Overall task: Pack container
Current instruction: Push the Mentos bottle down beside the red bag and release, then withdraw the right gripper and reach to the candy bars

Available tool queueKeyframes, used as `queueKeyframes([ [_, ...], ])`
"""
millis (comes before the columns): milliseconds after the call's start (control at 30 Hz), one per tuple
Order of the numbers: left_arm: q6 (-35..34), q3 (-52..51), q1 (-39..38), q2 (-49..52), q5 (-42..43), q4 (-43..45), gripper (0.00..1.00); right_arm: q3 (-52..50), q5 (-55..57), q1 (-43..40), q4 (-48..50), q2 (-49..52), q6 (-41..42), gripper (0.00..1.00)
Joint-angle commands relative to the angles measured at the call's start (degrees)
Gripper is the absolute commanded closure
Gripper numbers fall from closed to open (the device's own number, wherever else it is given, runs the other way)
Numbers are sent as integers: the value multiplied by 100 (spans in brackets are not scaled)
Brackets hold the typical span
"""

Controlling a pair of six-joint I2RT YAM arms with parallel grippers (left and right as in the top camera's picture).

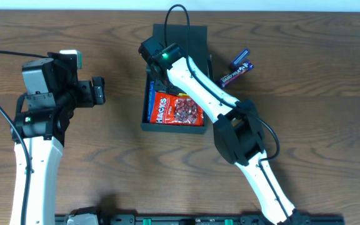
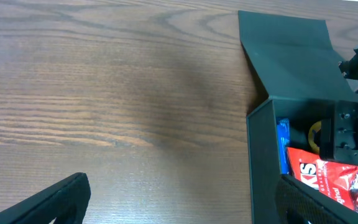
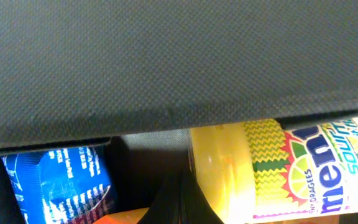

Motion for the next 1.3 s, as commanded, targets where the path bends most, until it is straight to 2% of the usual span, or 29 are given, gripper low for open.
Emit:
queueKeyframes([
  [0, -28, 164, 22, -55, -37, -11, 5, -4, -79, -7, -20, 37, 85, 98],
  [167, -28, 164, 22, -55, -37, -11, 5, 223, -684, -61, -4, -149, -79, 98],
  [633, -26, 164, 22, -55, -37, -11, 5, 608, -481, -632, 289, -1290, -1036, 98],
  [800, -28, 164, 22, -55, -39, -11, 5, 608, -487, -1054, -55, -1320, -1335, 85],
  [833, -26, 164, 22, -55, -37, -11, 5, 608, -487, -1113, -133, -1320, -1335, 79],
  [867, -26, 164, 22, -55, -37, -11, 5, 608, -479, -1163, -203, -1320, -1340, 67],
  [933, -26, 164, 22, -55, -37, -11, 5, 608, -378, -1287, -236, -1318, -1298, 79],
  [967, -28, 164, 22, -55, -37, -11, 5, 608, -319, -1340, -234, -1318, -1204, 82],
  [1033, -28, 164, 22, -55, -37, -11, 5, 608, -92, -1482, -227, -1318, -800, 79],
  [1100, -28, 164, 22, -55, -37, -11, 5, 605, 125, -1633, -214, -1311, -509, 68],
  [1267, -28, 164, 22, -55, -37, -9, 5, 597, 136, -2031, 48, -1185, -350, 69],
])
